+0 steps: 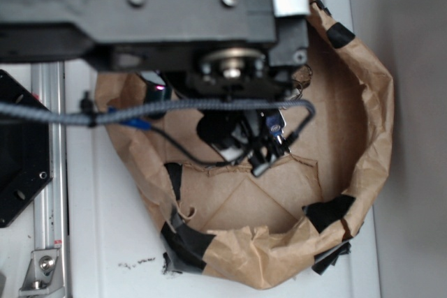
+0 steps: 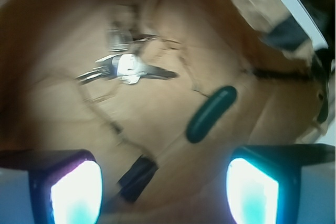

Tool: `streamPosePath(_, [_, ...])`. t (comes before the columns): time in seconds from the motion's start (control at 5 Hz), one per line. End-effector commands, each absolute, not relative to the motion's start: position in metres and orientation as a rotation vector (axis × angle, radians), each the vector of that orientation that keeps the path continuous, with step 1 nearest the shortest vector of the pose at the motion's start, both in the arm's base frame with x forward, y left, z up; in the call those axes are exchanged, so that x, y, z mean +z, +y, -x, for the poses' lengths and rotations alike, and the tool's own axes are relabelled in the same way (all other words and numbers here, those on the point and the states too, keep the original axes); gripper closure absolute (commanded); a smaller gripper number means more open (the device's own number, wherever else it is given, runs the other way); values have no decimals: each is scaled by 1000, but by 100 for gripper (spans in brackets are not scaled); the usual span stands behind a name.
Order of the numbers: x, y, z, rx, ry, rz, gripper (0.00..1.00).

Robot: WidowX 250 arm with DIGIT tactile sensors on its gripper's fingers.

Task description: Grab the plastic pickle.

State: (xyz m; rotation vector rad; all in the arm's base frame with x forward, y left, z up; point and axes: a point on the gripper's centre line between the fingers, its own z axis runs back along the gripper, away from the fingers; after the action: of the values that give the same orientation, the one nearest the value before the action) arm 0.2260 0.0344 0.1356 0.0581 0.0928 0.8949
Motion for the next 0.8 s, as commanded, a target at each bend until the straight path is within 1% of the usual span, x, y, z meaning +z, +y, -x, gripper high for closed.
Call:
streamPosePath(0.0, [64, 63, -214, 1090, 82, -201, 0])
streamPosePath(0.2, [55, 70, -220, 1096, 71, -211, 0])
streamPosePath(0.4, [27, 93, -170, 1034, 27, -163, 0])
streamPosePath(0.6, [22, 96, -150, 1047, 45, -109, 0])
